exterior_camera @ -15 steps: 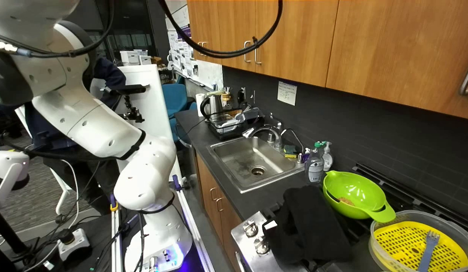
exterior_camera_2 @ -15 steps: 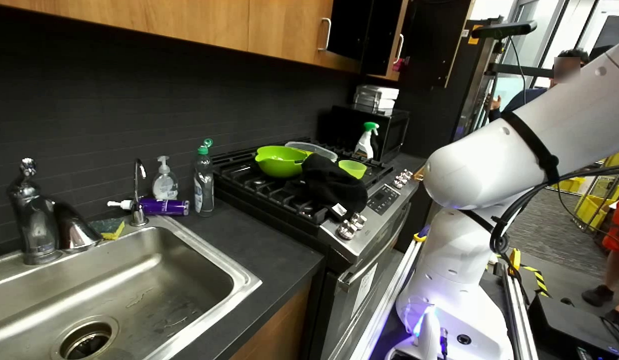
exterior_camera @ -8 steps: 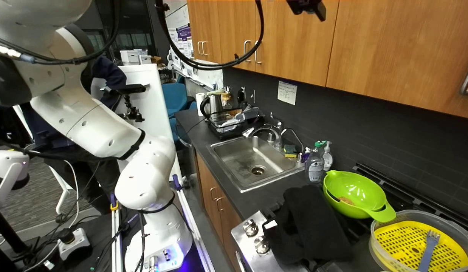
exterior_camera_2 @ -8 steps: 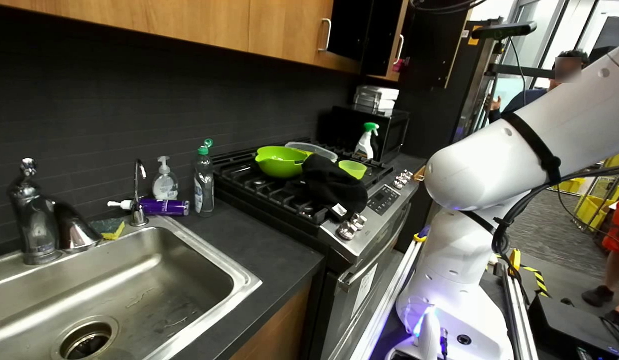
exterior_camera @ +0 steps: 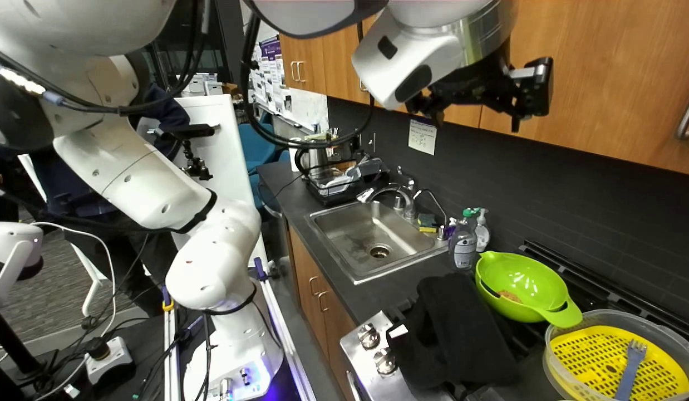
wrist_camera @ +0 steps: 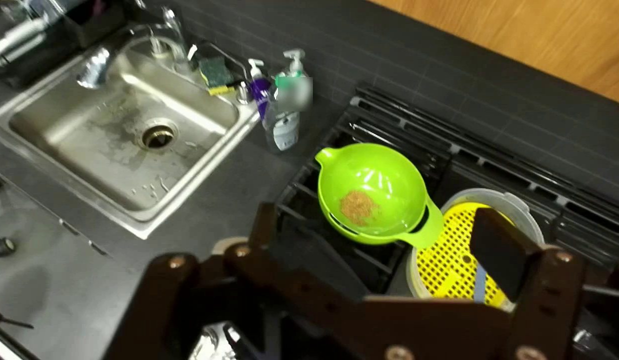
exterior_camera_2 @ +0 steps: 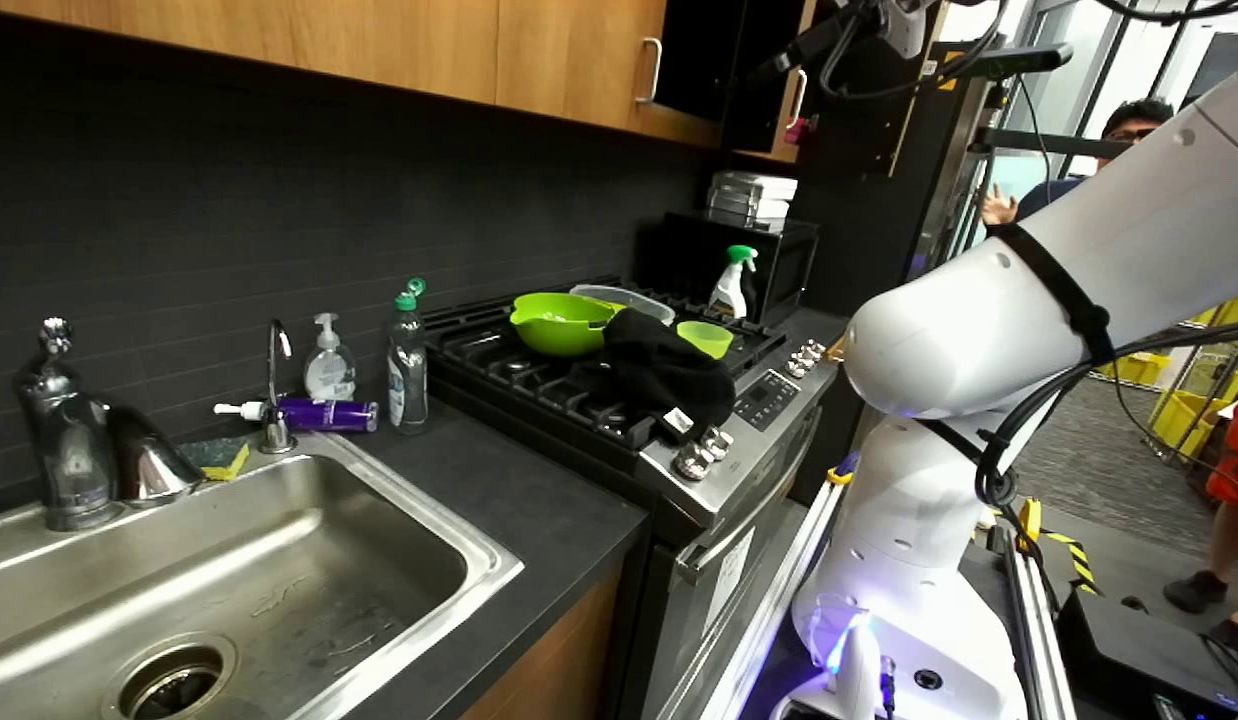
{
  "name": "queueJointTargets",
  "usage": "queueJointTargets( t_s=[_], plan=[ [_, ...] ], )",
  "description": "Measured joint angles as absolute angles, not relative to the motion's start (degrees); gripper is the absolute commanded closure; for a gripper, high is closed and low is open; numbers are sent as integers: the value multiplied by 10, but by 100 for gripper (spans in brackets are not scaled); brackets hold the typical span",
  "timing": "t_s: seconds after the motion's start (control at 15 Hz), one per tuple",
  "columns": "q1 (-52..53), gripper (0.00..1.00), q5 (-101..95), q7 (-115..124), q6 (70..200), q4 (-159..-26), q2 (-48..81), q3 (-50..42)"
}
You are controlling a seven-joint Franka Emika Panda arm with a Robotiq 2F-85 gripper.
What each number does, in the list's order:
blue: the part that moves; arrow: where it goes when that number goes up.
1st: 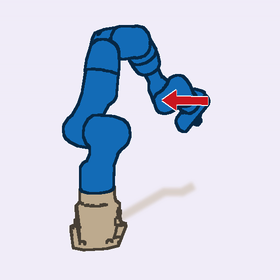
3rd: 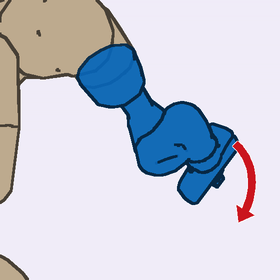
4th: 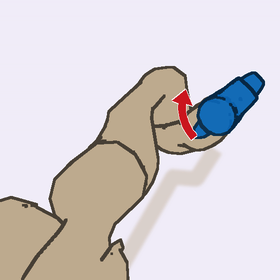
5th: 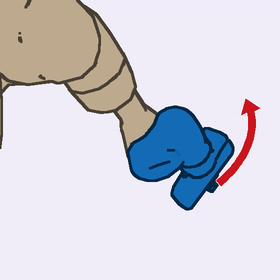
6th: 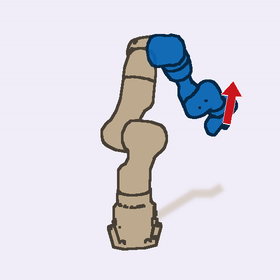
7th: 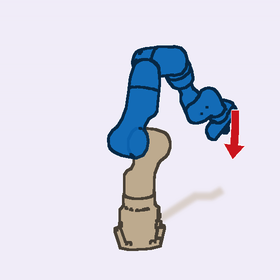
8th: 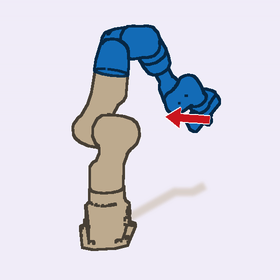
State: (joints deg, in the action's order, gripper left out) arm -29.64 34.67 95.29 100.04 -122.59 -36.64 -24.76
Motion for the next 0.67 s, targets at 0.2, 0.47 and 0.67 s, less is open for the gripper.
queueJointTargets(
  t_s=[0.2, 0.47, 0.67],
  plan=[
    [-314, 0, 285, 935, 1071, -1250, -366, -211],
    [-323, 0, 200, 929, 1182, -1281, -366, -169],
    [-330, 0, 131, 930, 1268, -1307, -364, -139]
  ],
)
